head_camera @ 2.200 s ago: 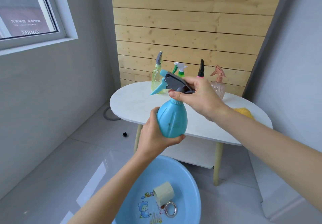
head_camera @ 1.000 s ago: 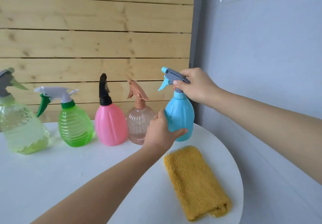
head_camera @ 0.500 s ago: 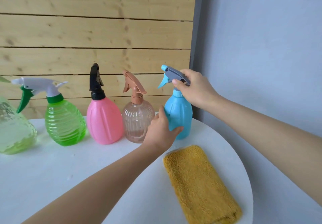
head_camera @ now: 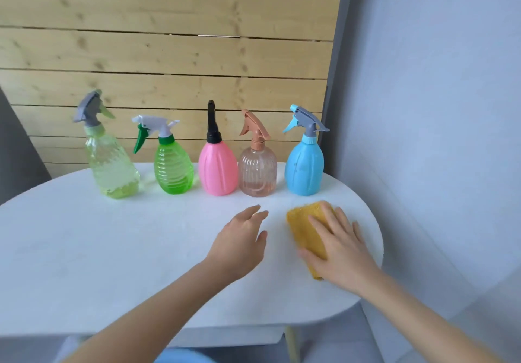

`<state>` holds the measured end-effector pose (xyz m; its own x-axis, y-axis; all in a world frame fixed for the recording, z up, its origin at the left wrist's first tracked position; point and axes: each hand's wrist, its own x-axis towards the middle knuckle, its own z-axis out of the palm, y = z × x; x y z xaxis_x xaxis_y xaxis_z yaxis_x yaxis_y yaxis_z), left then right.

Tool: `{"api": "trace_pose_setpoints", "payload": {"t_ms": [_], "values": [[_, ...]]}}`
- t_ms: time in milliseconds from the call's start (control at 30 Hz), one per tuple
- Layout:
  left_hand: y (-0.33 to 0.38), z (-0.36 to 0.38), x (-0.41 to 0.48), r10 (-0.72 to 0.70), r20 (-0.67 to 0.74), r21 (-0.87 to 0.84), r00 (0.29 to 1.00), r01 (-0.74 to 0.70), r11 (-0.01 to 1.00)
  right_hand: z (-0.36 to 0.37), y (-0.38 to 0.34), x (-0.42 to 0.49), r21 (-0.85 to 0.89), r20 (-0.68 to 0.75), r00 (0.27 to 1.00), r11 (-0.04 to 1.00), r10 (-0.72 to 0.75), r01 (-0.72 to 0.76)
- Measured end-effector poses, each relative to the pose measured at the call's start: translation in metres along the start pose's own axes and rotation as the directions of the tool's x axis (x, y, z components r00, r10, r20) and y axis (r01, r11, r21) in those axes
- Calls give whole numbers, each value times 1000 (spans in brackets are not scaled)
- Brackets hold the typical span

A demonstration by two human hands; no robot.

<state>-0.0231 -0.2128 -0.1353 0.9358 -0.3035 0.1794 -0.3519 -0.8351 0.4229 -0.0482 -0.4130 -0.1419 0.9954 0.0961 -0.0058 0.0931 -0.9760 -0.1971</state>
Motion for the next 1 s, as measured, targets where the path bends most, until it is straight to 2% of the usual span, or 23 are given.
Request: {"api": "trace_pose_setpoints", "payload": {"t_ms": [67,333,533,833,1000], "values": [[-11,-11,-24,-25,-11,40,1000,25,999,7,-1,-3,4,49,998,999,46,-47],[-78,-47,-91,-181,-88,110,980,190,976,24,-43,11,8,16,994,994,106,-107],[-145,-70,-130,-301,-152,142,941,322,936,38,-117,37,-16,23,997,998,69,-69],[-218,-98,-160,-377,-174,188,910,406,894,67,-239,63,-5,21,998,998,-61,61],[-252,-109,-174,-406,-226,151,886,443,884,82,-315,69,39,36,988,988,-152,151]]}}
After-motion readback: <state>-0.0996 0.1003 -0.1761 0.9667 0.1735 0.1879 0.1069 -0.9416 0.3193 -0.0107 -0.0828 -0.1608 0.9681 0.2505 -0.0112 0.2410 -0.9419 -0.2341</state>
